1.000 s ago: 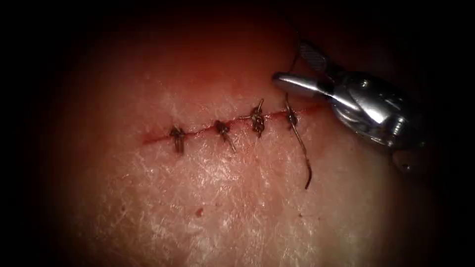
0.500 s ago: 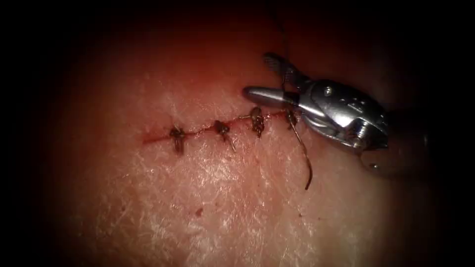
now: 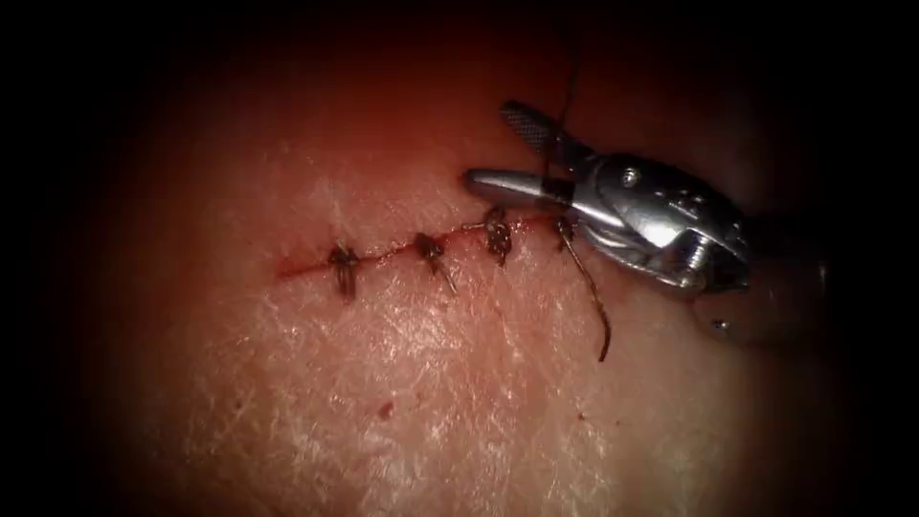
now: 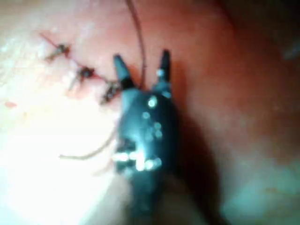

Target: Wound Closure

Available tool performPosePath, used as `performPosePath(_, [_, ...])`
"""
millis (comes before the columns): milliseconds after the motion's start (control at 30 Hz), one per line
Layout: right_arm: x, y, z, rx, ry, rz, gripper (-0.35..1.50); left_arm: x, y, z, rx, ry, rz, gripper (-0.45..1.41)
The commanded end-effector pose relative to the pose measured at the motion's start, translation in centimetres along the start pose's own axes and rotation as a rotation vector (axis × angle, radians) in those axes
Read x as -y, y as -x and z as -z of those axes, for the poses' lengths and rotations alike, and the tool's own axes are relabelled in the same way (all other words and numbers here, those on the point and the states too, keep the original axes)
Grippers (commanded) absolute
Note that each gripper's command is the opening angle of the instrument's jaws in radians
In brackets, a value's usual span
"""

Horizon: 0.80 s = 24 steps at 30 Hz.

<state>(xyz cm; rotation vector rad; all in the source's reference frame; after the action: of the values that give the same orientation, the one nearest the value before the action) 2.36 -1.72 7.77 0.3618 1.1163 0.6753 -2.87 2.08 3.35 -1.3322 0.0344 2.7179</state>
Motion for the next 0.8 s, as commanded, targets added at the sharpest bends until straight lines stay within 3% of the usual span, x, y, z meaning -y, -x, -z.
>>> performPosePath(33, [0.02, 0.02, -0.07, 0.0, -0.004, -0.003, 1.33, 0.02, 0.02, -0.08, -0.002, -0.001, -0.003, -0.45])
performPosePath(233, [-0.08, 0.05, -0.13, 0.042, -0.001, -0.003, 1.33, -0.08, -0.1, -0.04, -0.001, -0.002, -0.002, -0.45])
performPosePath(800, [0.01, 0.04, -0.2, 0.093, -0.041, 0.002, 1.33, -0.02, -0.17, -0.09, 0.0, -0.003, -0.007, -0.45])
